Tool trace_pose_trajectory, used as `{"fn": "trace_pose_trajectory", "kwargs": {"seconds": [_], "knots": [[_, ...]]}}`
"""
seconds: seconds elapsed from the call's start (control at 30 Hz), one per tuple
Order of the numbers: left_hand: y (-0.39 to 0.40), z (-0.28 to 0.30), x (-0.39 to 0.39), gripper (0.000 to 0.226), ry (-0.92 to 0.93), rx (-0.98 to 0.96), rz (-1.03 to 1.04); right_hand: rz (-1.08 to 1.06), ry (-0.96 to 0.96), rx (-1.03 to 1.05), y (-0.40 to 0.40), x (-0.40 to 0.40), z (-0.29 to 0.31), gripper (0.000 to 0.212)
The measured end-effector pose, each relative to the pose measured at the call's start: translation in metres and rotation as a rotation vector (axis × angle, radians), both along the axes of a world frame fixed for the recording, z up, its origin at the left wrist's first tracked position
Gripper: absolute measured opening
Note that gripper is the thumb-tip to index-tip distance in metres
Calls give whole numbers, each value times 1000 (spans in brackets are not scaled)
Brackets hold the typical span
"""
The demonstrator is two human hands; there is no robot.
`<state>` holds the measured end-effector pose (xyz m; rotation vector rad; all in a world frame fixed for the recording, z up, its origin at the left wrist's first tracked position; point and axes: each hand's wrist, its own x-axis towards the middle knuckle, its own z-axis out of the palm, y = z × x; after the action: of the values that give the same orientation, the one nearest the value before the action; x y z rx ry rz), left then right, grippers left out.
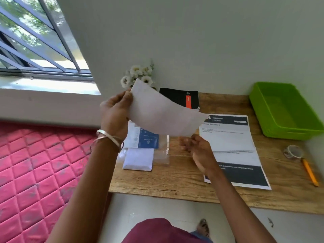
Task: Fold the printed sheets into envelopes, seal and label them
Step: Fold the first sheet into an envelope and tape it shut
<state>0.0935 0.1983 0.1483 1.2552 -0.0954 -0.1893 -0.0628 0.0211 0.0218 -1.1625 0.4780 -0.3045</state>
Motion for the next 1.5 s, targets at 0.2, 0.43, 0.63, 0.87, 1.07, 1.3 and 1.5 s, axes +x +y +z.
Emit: {"fn": "trace_pose_trajectory", "kwargs": {"seconds": [0.2,0.43,0.63,0.87,1.07,1.3,1.5], "knots": [[-47,-27,-33,9,158,137,28,-308,-177,241,-52,-39,25,30],[-112,-41,-82,52,99,611,-208,-617,-208,-145,-112,-76,55,25],[-171,-18,-132,77,212,184,-709,-571,-248,-983,-115,-87,69,15],[-210,-15,-151,37,427,-50,-688,-56,-199,-1468,-122,-103,44,48],[-201,-33,-147,21,217,354,-618,-433,-2,-1122,-169,-119,46,29],[-167,-42,-122,27,14,516,-746,-359,313,-578,-210,-122,51,66],[-152,-45,-102,32,17,512,-836,-139,265,-231,-197,-113,41,52]]}}
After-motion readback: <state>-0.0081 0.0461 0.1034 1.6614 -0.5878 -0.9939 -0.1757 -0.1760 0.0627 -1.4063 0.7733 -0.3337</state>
